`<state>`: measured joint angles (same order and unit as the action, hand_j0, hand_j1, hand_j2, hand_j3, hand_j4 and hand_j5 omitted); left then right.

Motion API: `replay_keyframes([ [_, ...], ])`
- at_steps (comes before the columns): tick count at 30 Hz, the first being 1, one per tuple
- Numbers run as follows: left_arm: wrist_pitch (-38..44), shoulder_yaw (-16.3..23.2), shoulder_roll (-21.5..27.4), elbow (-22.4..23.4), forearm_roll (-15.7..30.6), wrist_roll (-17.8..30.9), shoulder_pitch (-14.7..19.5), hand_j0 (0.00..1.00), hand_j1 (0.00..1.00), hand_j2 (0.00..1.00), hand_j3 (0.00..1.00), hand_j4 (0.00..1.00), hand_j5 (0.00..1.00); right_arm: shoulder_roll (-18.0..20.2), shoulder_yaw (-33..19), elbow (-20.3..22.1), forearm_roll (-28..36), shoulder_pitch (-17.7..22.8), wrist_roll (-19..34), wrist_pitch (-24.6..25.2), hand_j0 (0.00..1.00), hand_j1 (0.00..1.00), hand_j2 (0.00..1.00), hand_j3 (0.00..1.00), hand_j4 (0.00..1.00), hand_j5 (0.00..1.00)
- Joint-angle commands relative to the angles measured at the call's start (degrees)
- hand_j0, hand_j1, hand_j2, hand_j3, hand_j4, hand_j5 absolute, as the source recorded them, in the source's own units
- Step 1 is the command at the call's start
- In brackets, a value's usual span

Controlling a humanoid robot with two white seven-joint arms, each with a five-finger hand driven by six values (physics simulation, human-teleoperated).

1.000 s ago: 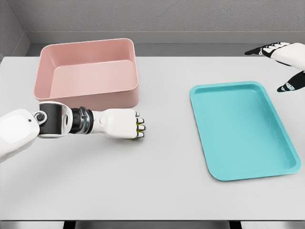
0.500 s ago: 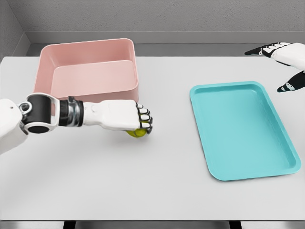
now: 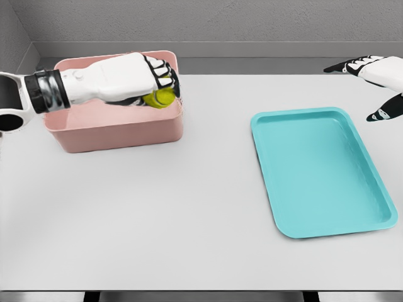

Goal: Put the tennis from the blue tray into the pink basket with both arms

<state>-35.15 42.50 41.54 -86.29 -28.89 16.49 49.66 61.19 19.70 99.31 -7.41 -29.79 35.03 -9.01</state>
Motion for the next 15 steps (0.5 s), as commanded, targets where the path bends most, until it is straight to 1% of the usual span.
replay_keyframes([
  [1, 0.1, -1.8, -0.1, 5.2, -0.5, -0.1, 0.1, 0.27, 0.27, 0.27, 0.27, 0.27, 0.27, 0.1, 0.0, 0.0, 0.1, 0.0, 0.0, 0.0, 1.00, 1.00, 1.00, 1.00, 1.00, 1.00],
  [2, 0.1, -2.2, -0.3, 6.9, -1.7, -0.1, 0.2, 0.27, 0.27, 0.27, 0.27, 0.27, 0.27, 0.1, 0.0, 0.0, 0.1, 0.0, 0.0, 0.0, 1.00, 1.00, 1.00, 1.00, 1.00, 1.00],
  [4, 0.1, -2.6, -0.5, 11.5, -1.8, -0.1, 0.3, 0.27, 0.27, 0.27, 0.27, 0.27, 0.27, 0.1, -0.1, 0.0, 0.1, 0.0, 0.0, 0.0, 1.00, 1.00, 1.00, 1.00, 1.00, 1.00],
  [5, 0.1, -2.6, -0.6, 11.8, -3.4, -0.2, 0.2, 0.27, 0.27, 0.27, 0.27, 0.27, 0.27, 0.1, 0.0, 0.0, 0.1, 0.0, 0.0, 0.0, 1.00, 1.00, 1.00, 1.00, 1.00, 1.00],
  [7, 0.1, -2.5, -0.7, 12.0, -4.2, -0.3, 0.1, 0.27, 0.27, 0.27, 0.27, 0.27, 0.27, 0.0, 0.0, 0.0, 0.1, 0.0, 0.0, 0.0, 1.00, 1.00, 1.00, 1.00, 1.00, 1.00],
  [8, 0.1, -2.5, -0.7, 12.1, -5.4, -0.1, 0.0, 0.27, 0.27, 0.27, 0.27, 0.27, 0.27, 0.0, -0.1, 0.0, 0.1, 0.0, 0.0, 0.0, 1.00, 1.00, 1.00, 1.00, 1.00, 1.00],
  [9, 0.1, -2.5, -1.2, 13.7, -7.3, -0.2, -0.1, 0.27, 0.27, 0.27, 0.27, 0.27, 0.27, 0.0, 0.0, 0.0, 0.1, -0.1, 0.0, 0.0, 1.00, 1.00, 1.00, 1.00, 1.00, 1.00],
  [10, 0.1, -2.5, -1.3, 14.8, -7.6, -0.2, 0.0, 0.27, 0.27, 0.27, 0.27, 0.27, 0.27, 0.0, -0.1, 0.0, 0.1, 0.0, 0.0, 0.0, 1.00, 1.00, 1.00, 1.00, 1.00, 1.00],
  [11, 0.1, -2.5, -1.4, 15.0, -8.8, -0.2, 0.0, 0.27, 0.27, 0.27, 0.27, 0.27, 0.27, 0.0, 0.0, 0.0, 0.1, 0.0, 0.0, 0.0, 1.00, 1.00, 1.00, 1.00, 1.00, 1.00],
  [12, 0.1, -2.2, -1.6, 14.7, -11.2, -0.2, -0.5, 0.27, 0.27, 0.27, 0.27, 0.27, 0.27, 0.0, -0.1, 0.0, 0.1, 0.0, 0.0, 0.0, 1.00, 1.00, 1.00, 1.00, 1.00, 1.00],
  [15, 0.1, -1.4, -1.7, 15.0, -13.2, -0.4, -0.8, 0.27, 0.27, 0.27, 0.27, 0.27, 0.27, 0.0, -0.1, 0.0, 0.1, -0.1, 0.0, 0.0, 1.00, 1.00, 1.00, 1.00, 1.00, 1.00],
])
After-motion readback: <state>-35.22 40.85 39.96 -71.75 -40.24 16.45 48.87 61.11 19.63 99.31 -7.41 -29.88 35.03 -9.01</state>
